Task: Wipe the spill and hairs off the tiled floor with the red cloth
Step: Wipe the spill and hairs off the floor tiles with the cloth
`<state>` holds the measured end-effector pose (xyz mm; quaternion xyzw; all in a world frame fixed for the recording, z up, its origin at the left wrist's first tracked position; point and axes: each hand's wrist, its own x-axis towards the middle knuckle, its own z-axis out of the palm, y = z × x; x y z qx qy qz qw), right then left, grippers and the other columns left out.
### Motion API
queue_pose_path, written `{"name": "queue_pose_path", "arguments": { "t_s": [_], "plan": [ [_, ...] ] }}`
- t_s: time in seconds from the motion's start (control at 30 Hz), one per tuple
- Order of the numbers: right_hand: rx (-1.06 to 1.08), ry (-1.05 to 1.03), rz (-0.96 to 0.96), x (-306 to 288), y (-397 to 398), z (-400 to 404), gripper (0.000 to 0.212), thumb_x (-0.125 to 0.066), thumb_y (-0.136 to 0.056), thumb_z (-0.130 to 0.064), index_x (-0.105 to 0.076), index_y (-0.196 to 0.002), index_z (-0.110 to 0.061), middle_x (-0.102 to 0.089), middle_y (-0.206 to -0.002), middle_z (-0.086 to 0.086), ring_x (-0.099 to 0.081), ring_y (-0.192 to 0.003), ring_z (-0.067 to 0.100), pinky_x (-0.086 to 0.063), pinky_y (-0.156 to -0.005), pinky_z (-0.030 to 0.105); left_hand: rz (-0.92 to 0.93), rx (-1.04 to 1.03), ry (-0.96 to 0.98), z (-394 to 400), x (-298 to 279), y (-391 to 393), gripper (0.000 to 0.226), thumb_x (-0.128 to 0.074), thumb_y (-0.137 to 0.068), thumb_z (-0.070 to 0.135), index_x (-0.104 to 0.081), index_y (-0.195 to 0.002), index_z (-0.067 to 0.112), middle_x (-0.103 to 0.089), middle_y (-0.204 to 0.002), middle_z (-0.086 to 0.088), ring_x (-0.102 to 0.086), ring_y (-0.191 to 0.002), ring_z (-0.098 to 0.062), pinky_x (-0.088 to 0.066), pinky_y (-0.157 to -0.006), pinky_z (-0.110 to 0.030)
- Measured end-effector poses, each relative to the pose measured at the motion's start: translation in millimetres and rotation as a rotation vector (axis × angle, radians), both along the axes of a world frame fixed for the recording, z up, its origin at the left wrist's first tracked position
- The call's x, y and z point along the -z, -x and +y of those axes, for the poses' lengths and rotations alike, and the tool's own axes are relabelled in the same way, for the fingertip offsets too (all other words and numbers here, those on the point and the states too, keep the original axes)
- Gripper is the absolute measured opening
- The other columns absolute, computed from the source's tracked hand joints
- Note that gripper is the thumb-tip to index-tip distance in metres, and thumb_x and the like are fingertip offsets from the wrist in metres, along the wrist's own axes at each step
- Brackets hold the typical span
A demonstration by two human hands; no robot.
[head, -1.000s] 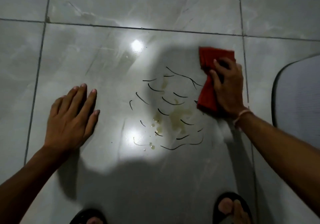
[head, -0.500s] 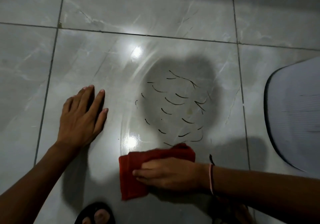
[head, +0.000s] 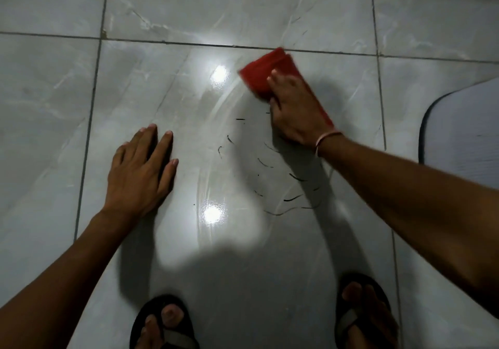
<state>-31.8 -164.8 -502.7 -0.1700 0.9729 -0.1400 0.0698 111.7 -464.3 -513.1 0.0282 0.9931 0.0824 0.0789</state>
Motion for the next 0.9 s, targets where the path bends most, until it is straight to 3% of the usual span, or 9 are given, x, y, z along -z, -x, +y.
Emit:
{"name": "queue_pose_path", "arguments": {
  "t_s": [0.17,0.27,0.33,0.4,0.5,0.6,0.77,0.83,0.9],
  "plan": [
    [-0.634,0.036,-0.238,-7,-180,-24,0.054,-0.04,-0.093,-0.011,-0.049,-0.144,0.005,-0.051,-0.149,0.026,-0.055,-0.131,0.039,-0.044,-0.112,0.047,-0.09,0.024,0.029,-1,-12,5,0.073,-0.034,-0.1,0.05,-0.036,-0.162,0.012,-0.032,-0.168,-0.023,-0.032,-0.155,-0.041,-0.034,-0.12,-0.058],
    [-0.911,-0.016,-0.293,-5,-200,-16,0.051,-0.034,-0.101,-0.015,-0.046,-0.149,-0.004,-0.047,-0.156,0.017,-0.052,-0.138,0.031,-0.046,-0.113,0.044,-0.074,0.024,0.032,-2,-7,3,0.073,-0.033,-0.101,0.05,-0.035,-0.162,0.012,-0.031,-0.169,-0.023,-0.032,-0.155,-0.041,-0.034,-0.12,-0.059],
    [-0.888,-0.022,-0.183,2,-162,-13,0.047,-0.038,-0.104,-0.014,-0.047,-0.15,-0.007,-0.047,-0.157,0.012,-0.05,-0.141,0.027,-0.045,-0.113,0.043,-0.048,0.029,0.031,-3,-2,0,0.072,-0.032,-0.101,0.05,-0.036,-0.162,0.011,-0.031,-0.168,-0.023,-0.032,-0.154,-0.042,-0.034,-0.119,-0.06],
    [-0.62,-0.022,-0.046,8,-98,-15,0.053,-0.041,-0.099,-0.015,-0.044,-0.151,-0.008,-0.045,-0.158,0.011,-0.047,-0.143,0.027,-0.044,-0.114,0.042,-0.041,0.026,0.024,-4,2,-1,0.071,-0.033,-0.102,0.049,-0.036,-0.162,0.012,-0.03,-0.169,-0.022,-0.031,-0.155,-0.041,-0.033,-0.119,-0.061],
    [-0.229,-0.178,-0.049,-1,8,-16,0.061,-0.045,-0.1,-0.014,-0.028,-0.158,-0.014,-0.026,-0.168,0.006,-0.031,-0.15,0.029,-0.042,-0.113,0.047,-0.064,-0.008,-0.021,-3,3,-1,0.069,-0.034,-0.103,0.049,-0.031,-0.164,0.016,-0.024,-0.172,-0.019,-0.023,-0.159,-0.038,-0.026,-0.125,-0.06],
    [-0.1,-0.2,-0.045,-5,55,-24,0.051,-0.04,-0.104,-0.018,-0.034,-0.155,-0.01,-0.032,-0.164,0.012,-0.036,-0.144,0.036,-0.04,-0.114,0.052,-0.077,-0.039,-0.061,-1,4,1,0.069,-0.034,-0.104,0.049,-0.029,-0.165,0.018,-0.02,-0.174,-0.016,-0.018,-0.161,-0.035,-0.019,-0.127,-0.059],
    [-0.24,-0.055,-0.039,1,-43,-26,0.061,-0.05,-0.104,-0.036,-0.038,-0.153,-0.002,-0.033,-0.162,0.021,-0.035,-0.149,0.036,-0.028,-0.124,0.044,-0.101,-0.028,-0.055,-6,2,1,0.071,-0.034,-0.102,0.051,-0.029,-0.165,0.019,-0.021,-0.174,-0.015,-0.019,-0.161,-0.034,-0.02,-0.126,-0.059],
    [-0.411,0.025,-0.052,7,-123,-19,0.075,-0.062,-0.095,-0.047,-0.044,-0.149,0.002,-0.039,-0.158,0.024,-0.038,-0.147,0.039,-0.034,-0.121,0.049,-0.098,-0.025,-0.051,-5,2,2,0.071,-0.035,-0.102,0.05,-0.03,-0.165,0.018,-0.022,-0.173,-0.016,-0.021,-0.16,-0.035,-0.022,-0.125,-0.06],
    [-0.624,-0.061,-0.166,8,-199,-12,0.097,-0.051,-0.09,-0.07,-0.031,-0.156,-0.002,-0.027,-0.165,0.019,-0.024,-0.155,0.032,-0.024,-0.126,0.046,-0.091,-0.03,-0.048,-3,1,0,0.071,-0.034,-0.102,0.05,-0.03,-0.165,0.017,-0.022,-0.173,-0.017,-0.021,-0.16,-0.036,-0.022,-0.125,-0.061]
  ]
}}
